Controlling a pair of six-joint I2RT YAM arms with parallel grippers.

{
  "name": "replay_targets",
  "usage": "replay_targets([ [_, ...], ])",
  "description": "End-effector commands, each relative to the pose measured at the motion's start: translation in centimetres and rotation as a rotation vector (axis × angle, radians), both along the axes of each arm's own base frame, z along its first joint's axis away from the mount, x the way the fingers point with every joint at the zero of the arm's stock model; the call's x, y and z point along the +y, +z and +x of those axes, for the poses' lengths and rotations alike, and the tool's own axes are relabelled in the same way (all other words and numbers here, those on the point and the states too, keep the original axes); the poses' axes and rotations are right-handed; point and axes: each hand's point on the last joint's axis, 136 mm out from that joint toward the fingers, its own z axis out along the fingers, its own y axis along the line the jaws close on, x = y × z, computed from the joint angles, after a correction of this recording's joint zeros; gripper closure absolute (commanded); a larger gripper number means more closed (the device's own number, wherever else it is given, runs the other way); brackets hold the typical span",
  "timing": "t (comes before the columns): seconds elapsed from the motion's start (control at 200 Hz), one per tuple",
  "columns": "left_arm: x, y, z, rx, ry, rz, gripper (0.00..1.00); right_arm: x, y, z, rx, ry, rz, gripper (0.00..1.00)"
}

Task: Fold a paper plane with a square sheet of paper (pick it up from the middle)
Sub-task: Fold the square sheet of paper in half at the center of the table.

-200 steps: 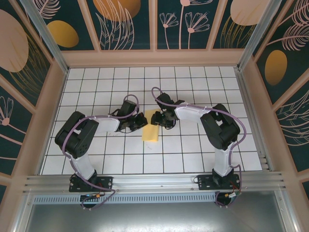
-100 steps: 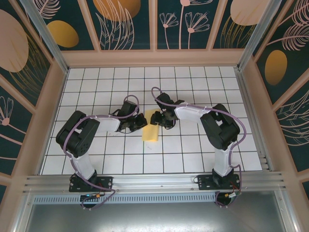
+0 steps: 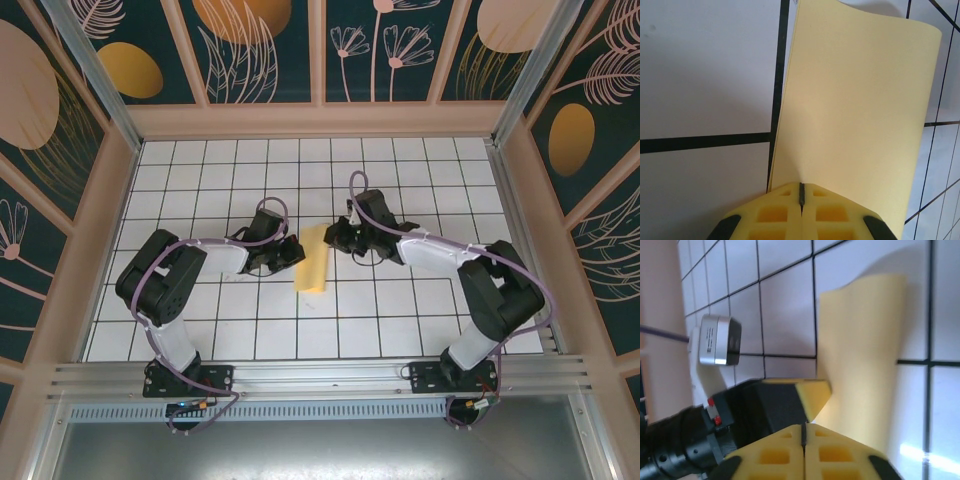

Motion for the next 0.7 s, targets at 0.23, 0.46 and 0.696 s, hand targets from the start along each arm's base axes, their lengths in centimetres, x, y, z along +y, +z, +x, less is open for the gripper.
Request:
replay_targets([
  [0.23, 1.4, -3.1, -2.2, 0.077, -0.012, 0.086, 1.00, 2.7, -2.8, -1.4, 0.079, 0.089, 0.070, 1.00],
  [0.46, 1.4, -3.3, -2.3, 0.081, -0.013, 0.090, 1.00, 1.6, -5.7, -2.1, 0.112, 0.097, 0.024, 1.00],
  [0.696, 1.5, -3.6, -2.3, 0.088, -0.013, 0.093, 1.00, -0.2, -8.2, -3.4, 0.138, 0.090, -0.018, 1.00],
])
